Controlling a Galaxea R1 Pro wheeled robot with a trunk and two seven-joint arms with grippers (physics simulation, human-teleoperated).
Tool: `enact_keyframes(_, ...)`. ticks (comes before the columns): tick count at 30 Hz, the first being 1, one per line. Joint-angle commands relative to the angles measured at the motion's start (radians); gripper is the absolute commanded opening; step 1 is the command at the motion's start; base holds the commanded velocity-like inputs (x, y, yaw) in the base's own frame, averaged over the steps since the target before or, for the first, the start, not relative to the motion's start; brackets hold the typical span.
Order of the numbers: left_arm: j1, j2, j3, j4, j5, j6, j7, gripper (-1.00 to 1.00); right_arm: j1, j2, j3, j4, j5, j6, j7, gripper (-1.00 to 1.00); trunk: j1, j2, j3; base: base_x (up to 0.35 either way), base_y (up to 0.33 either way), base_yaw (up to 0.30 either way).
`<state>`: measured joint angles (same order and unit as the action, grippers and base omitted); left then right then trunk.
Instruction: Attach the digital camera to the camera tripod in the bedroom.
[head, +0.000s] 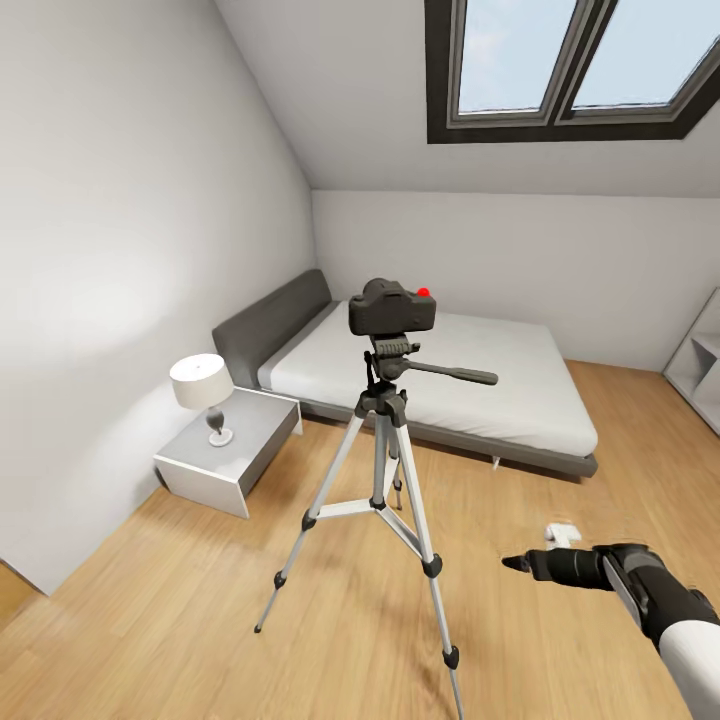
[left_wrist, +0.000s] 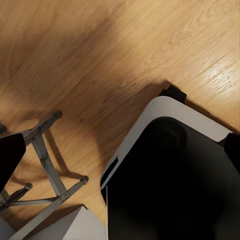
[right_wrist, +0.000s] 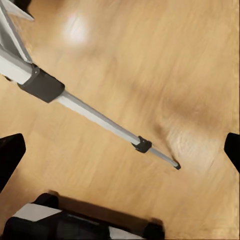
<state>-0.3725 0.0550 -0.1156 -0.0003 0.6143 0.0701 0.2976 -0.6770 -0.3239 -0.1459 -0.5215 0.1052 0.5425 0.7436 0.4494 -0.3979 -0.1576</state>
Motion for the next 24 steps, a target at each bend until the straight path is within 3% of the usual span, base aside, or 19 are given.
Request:
enact_keyframes(1,-0.001,-0.001,-0.008,0.0,0.005,0.003,0.003,1.0,-0.001,-0.005,-0.007,0.033,0.013,-0.003,-0.014,1.0,0.001,-0.002,-0.002,0.0,0.0,0.0)
enact_keyframes(6,0.004,-0.004,-0.008,0.0,0.005,0.0,0.003,1.0,-0.001,-0.041,-0.007,0.226,0.028,-0.113,-0.113,1.0,0.001,-0.002,-0.002,0.0,0.0,0.0)
enact_keyframes(14,0.007,-0.006,-0.009,0.0,0.004,-0.002,0.003,1.0,-0.001,-0.065,-0.004,0.456,0.032,-0.269,-0.157,1.0,0.001,-0.002,-0.002,0.0,0.0,0.0)
enact_keyframes(24,0.007,-0.006,-0.008,0.0,0.004,-0.004,0.002,1.0,-0.012,-0.072,0.003,0.544,0.033,-0.333,-0.176,1.0,0.001,-0.002,-0.002,0.0,0.0,0.0)
